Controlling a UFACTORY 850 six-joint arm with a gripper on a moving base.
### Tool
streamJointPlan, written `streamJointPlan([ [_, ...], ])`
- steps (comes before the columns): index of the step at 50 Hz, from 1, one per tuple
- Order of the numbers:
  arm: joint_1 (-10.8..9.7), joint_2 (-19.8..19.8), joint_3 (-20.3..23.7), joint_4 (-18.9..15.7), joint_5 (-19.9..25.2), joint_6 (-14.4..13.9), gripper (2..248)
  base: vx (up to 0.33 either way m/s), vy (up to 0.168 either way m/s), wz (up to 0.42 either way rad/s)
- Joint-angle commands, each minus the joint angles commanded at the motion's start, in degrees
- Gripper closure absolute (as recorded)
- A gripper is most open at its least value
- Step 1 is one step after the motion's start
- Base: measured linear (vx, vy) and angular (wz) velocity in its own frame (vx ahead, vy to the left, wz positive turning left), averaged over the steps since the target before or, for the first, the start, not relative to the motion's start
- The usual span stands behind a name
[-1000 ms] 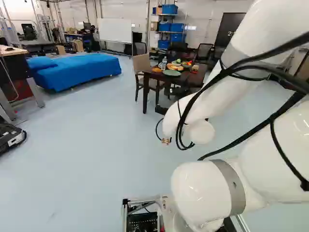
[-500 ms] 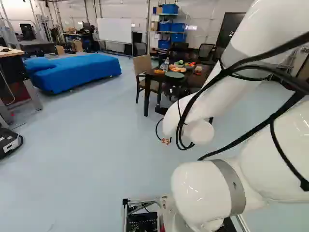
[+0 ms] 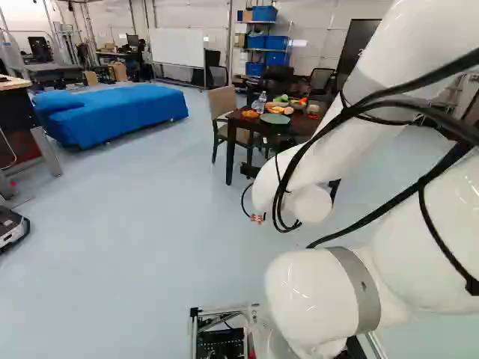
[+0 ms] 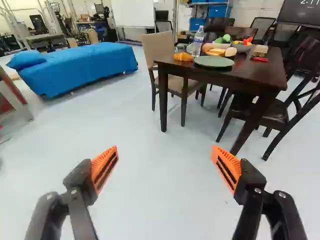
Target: Move the croissant to the empty plate
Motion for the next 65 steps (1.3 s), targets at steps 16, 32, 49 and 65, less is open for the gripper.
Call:
streamJointPlan([
  [16,0.0,0.0,0.0,0.0,0.0,0.0,3,0.161,0.051,-0.013],
  [32,0.0,0.0,0.0,0.0,0.0,0.0,3,0.158,0.05,-0.017],
  [49,0.0,0.0,0.0,0.0,0.0,0.0,3,0.158,0.052,-0.017],
  [65,0.0,0.0,0.0,0.0,0.0,0.0,3,0.157,0.048,-0.017],
])
